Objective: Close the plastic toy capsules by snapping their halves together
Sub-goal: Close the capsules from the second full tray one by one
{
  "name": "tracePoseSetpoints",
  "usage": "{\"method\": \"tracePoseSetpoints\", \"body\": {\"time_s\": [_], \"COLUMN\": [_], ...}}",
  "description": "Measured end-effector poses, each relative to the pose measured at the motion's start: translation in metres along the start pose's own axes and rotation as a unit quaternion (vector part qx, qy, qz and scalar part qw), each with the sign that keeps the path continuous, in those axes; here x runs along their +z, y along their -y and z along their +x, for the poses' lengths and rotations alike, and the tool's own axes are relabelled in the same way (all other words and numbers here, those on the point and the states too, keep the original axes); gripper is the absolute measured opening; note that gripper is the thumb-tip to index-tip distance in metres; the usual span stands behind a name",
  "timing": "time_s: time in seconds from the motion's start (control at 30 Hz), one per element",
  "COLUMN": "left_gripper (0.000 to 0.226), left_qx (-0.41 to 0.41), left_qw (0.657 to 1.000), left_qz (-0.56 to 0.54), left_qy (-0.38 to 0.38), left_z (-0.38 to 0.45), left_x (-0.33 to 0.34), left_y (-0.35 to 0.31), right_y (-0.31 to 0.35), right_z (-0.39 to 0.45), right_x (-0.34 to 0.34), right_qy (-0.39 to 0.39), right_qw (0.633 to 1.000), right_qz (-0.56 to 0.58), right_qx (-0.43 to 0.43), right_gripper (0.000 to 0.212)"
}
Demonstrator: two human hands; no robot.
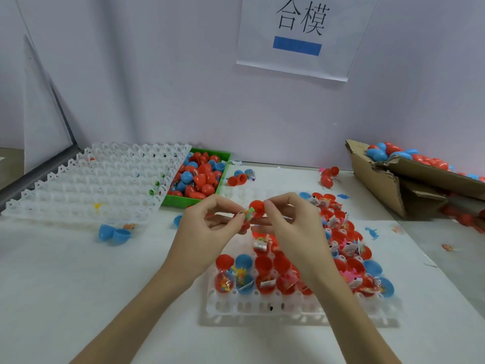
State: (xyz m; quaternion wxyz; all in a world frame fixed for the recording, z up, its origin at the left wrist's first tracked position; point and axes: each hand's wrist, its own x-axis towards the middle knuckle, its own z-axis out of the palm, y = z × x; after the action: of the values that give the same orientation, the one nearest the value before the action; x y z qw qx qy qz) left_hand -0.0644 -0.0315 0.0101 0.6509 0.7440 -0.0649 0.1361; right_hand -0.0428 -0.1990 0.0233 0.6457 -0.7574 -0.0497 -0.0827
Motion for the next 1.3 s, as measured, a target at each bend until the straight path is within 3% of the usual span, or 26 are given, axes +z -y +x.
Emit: {"method": "tracePoseSetpoints", "body": {"time_s": [0.2,0.43,0.8,0.93,1.1,1.3], "left_gripper": [0.004,0.010,0.008,0.017,0.026,0.022], "left_qx": [-0.039,-0.005,-0.022,0.042,0.166,0.119], "left_qw": [0.999,0.999,1.000,0.998,0.978,0.989], "left_qz": [-0.033,-0.031,-0.019,0.034,0.123,0.061], "left_qy": [0.001,0.043,-0.005,-0.031,-0.033,-0.061], "left_z": [0.002,0.003,0.005,0.005,0.002,0.004], "left_x": [-0.003,-0.006,-0.008,-0.009,-0.007,-0.011], "left_y": [0.000,-0.004,0.000,0.001,-0.002,-0.002], "right_y": [0.002,0.001,-0.003,-0.004,-0.002,0.000], "right_z": [-0.002,-0.004,-0.012,-0.014,-0.010,-0.011], "right_x": [-0.006,-0.004,0.015,0.021,0.012,0.008], "right_qy": [0.045,0.057,0.048,0.029,0.029,0.059], "right_qw": [0.998,0.993,0.989,0.987,0.984,0.991], "right_qz": [0.019,0.008,-0.010,-0.035,-0.016,0.084], "right_qx": [-0.049,-0.103,-0.142,-0.152,-0.174,-0.089], "right_gripper": [0.016,0.015,0.018,0.027,0.021,0.019]}}
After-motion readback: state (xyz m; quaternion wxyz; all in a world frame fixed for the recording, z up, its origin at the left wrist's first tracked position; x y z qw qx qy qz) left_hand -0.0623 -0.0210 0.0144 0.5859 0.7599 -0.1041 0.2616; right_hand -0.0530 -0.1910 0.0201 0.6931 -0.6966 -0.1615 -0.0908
